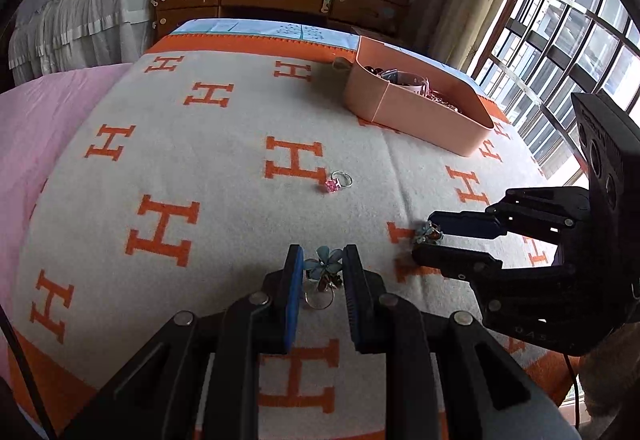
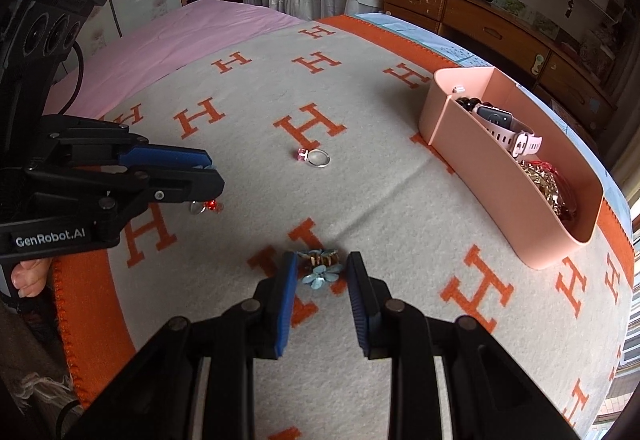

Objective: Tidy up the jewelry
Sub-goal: 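Carry the blue flower earrings with the left tool over the pink tray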

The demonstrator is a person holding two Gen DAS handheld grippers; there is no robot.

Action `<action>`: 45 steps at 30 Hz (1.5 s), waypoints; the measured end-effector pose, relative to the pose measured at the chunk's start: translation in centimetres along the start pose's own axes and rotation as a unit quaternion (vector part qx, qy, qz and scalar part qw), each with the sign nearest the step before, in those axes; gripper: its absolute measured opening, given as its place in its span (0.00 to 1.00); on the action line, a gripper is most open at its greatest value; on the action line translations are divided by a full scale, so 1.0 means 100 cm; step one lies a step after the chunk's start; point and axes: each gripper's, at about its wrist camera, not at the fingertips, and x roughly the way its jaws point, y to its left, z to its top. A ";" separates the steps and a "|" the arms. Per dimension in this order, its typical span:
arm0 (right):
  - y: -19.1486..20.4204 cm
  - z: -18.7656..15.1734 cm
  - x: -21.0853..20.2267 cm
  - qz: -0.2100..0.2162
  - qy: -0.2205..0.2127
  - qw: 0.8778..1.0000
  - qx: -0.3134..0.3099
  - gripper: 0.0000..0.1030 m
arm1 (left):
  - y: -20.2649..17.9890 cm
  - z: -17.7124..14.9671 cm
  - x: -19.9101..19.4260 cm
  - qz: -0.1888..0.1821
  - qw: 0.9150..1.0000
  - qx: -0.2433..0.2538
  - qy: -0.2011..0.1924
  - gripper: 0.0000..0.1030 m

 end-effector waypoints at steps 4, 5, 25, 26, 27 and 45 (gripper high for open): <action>0.003 0.001 0.000 -0.003 -0.001 1.000 -0.002 0.22 | -0.001 0.000 -0.003 0.001 1.000 0.002 -0.005 0.17; 0.004 0.001 0.000 -0.004 -0.002 1.000 0.001 0.22 | -0.002 0.000 -0.003 0.001 1.000 0.003 -0.007 0.17; 0.002 -0.003 -0.060 -0.023 -0.065 0.994 0.086 0.22 | -0.022 0.024 -0.027 -0.017 0.999 0.034 -0.032 0.17; 0.000 -0.001 -0.065 -0.025 -0.072 0.993 0.092 0.22 | -0.024 0.027 -0.029 -0.018 0.999 0.036 -0.034 0.17; -0.003 0.000 -0.070 -0.028 -0.078 0.992 0.099 0.22 | -0.026 0.030 -0.030 -0.020 0.998 0.038 -0.037 0.17; -0.083 0.047 -0.171 -0.123 -0.163 0.949 0.240 0.22 | -0.086 0.173 -0.064 -0.076 0.990 0.098 -0.070 0.17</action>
